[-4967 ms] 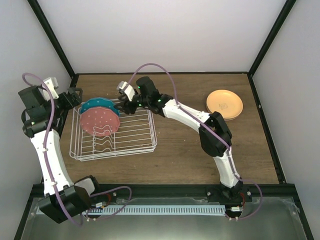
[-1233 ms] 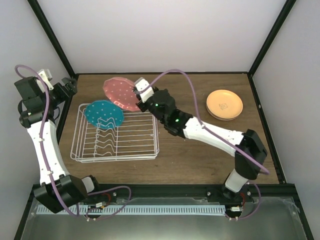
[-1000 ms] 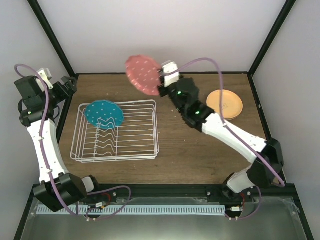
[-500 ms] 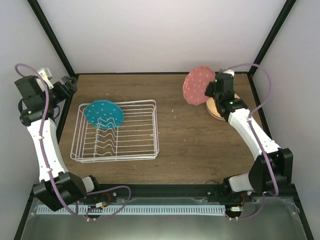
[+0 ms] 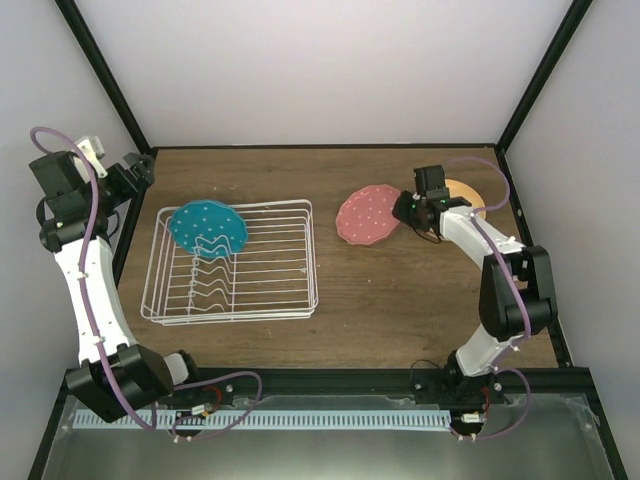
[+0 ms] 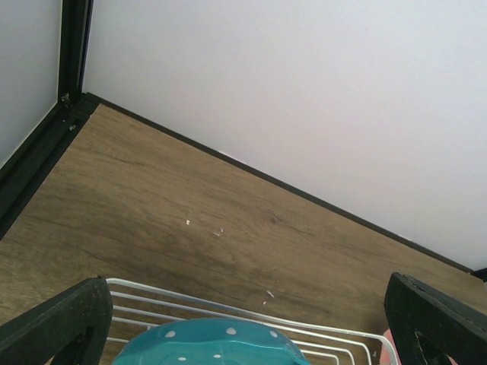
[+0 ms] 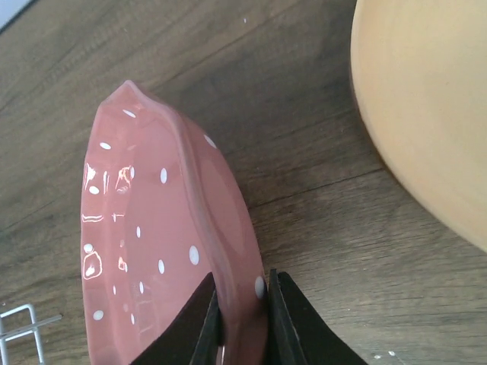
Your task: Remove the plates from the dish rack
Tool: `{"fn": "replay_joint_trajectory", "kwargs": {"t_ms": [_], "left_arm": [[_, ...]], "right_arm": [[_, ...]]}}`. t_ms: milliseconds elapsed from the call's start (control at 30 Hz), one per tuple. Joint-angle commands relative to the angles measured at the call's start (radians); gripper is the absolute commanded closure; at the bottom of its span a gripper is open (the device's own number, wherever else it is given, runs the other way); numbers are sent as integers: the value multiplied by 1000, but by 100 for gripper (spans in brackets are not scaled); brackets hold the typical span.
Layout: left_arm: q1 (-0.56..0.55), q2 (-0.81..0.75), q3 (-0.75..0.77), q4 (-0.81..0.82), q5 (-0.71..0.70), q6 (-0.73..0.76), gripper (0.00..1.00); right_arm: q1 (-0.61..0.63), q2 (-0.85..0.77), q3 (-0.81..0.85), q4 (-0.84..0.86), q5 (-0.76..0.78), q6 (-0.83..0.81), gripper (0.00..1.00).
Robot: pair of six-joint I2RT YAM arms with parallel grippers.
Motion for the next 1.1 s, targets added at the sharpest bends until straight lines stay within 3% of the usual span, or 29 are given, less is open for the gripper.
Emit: {"fn": "replay_joint_trajectory", "kwargs": {"t_ms": [0, 267, 367, 500, 633, 967, 1067], "left_arm": [[1, -22, -3, -4, 16, 12, 0], [1, -27, -12, -4, 16, 8, 0], [2, -25, -11, -3, 16, 6, 0], [2, -27, -12, -3, 16, 2, 0], [2, -28, -11, -6, 14, 2, 0], [2, -43, -18, -14, 11, 6, 0], [2, -51, -25, -16, 9, 7, 0]], "right_arm": [[-8, 15, 65, 117, -112, 65, 99], [-7, 102, 73, 90, -167, 72, 98], [-6, 126, 73, 66, -163, 65, 90], [-7, 147, 73, 31, -140, 58, 72], [-8, 163, 77, -9, -115, 39, 64], [4, 121, 99, -37, -99, -12, 64], [73, 52, 154, 82, -154, -90, 64]]}}
